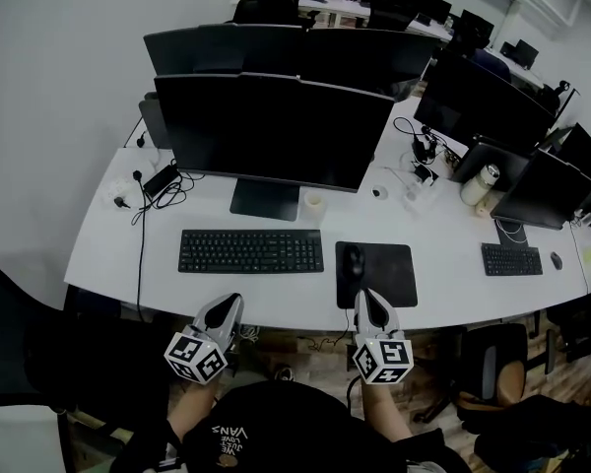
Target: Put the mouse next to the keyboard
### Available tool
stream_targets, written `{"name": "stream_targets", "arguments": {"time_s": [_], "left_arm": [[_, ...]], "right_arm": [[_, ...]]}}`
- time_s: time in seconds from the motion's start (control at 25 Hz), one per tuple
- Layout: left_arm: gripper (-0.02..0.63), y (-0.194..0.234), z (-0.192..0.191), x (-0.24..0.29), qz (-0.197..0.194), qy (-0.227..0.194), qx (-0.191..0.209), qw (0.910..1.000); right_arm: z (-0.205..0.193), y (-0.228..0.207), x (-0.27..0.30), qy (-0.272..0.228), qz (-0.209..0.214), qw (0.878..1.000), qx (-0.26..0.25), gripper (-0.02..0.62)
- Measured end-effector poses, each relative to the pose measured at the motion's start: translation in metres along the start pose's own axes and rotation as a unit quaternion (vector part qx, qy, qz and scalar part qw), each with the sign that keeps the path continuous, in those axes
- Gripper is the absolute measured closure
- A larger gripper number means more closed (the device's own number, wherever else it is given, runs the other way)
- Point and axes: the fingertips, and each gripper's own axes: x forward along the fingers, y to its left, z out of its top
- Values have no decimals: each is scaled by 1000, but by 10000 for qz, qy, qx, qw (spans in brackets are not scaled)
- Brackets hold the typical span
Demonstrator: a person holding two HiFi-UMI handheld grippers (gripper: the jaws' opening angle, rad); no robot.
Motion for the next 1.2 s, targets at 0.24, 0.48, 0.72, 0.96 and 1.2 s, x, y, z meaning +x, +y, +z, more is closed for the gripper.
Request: {"name": "stream_targets", "arguments": {"time_s": [0.24, 0.48, 0.72, 0.96, 1.2], "left_arm": [[604, -2, -1, -13, 70, -90, -1, 9999], [604, 1, -4, -24, 216, -104, 13, 9997], [604, 4, -6, -24, 278, -89, 21, 9996], [604, 3, -7, -21, 256, -60, -6, 9997], [604, 6, -5, -20, 278, -70, -8, 9996]], "right_arm": [[-3, 5, -6, 34, 98, 9999, 134, 591], [-8, 10, -5, 129, 159, 9997, 111, 591], [-14, 9, -1, 201, 178, 9995, 142, 591], [-16, 6, 1, 223, 143, 9995, 152, 591], [-16, 6, 2, 262, 135, 9995, 131, 591]]}}
